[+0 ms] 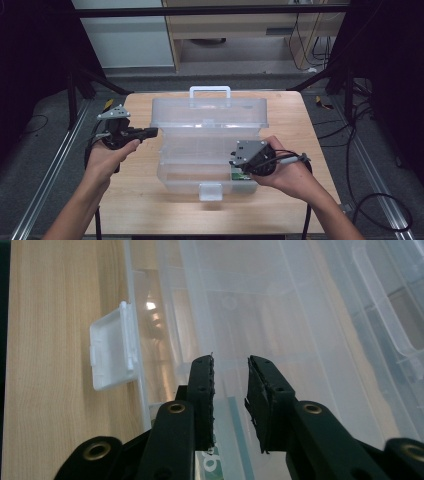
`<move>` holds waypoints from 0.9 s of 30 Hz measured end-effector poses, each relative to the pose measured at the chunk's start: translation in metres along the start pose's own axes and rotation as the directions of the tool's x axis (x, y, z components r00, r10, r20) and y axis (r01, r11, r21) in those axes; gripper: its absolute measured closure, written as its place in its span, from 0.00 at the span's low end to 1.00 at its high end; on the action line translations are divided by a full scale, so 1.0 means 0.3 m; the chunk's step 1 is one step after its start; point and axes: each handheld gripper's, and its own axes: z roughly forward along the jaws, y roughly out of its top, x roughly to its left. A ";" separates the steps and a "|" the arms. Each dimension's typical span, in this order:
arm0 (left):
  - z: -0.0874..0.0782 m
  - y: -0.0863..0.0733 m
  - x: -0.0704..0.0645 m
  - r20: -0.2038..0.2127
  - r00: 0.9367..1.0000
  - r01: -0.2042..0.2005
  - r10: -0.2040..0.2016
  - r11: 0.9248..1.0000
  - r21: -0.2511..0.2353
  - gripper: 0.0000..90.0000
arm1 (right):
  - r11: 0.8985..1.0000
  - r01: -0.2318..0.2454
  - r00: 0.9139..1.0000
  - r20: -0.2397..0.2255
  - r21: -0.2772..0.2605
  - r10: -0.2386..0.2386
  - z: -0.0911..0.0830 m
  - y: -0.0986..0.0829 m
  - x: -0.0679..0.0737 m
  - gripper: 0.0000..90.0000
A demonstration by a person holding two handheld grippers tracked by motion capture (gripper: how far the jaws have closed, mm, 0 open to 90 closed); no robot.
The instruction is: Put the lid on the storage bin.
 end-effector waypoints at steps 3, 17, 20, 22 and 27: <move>-0.005 -0.021 -0.003 0.010 1.000 -0.001 0.001 1.000 -0.003 1.00 | 0.999 -0.033 0.999 0.028 -0.025 0.034 -0.029 -0.014 0.004 0.77; -0.013 -0.055 -0.014 0.016 1.000 -0.018 0.018 1.000 -0.005 1.00 | 0.988 -0.147 0.983 0.104 -0.055 0.152 -0.101 -0.072 0.014 0.62; -0.014 -0.060 -0.017 0.018 1.000 -0.019 0.020 1.000 -0.006 1.00 | 0.982 -0.178 0.975 0.122 -0.065 0.185 -0.111 -0.082 0.017 0.57; -0.013 -0.066 -0.019 0.021 1.000 -0.018 0.018 1.000 -0.010 1.00 | 0.978 -0.195 0.970 0.134 -0.066 0.203 -0.116 -0.089 0.020 0.54; -0.013 -0.087 -0.019 0.034 0.999 -0.015 0.015 1.000 -0.012 1.00 | 0.970 -0.227 0.959 0.154 -0.088 0.239 -0.135 -0.117 0.026 0.48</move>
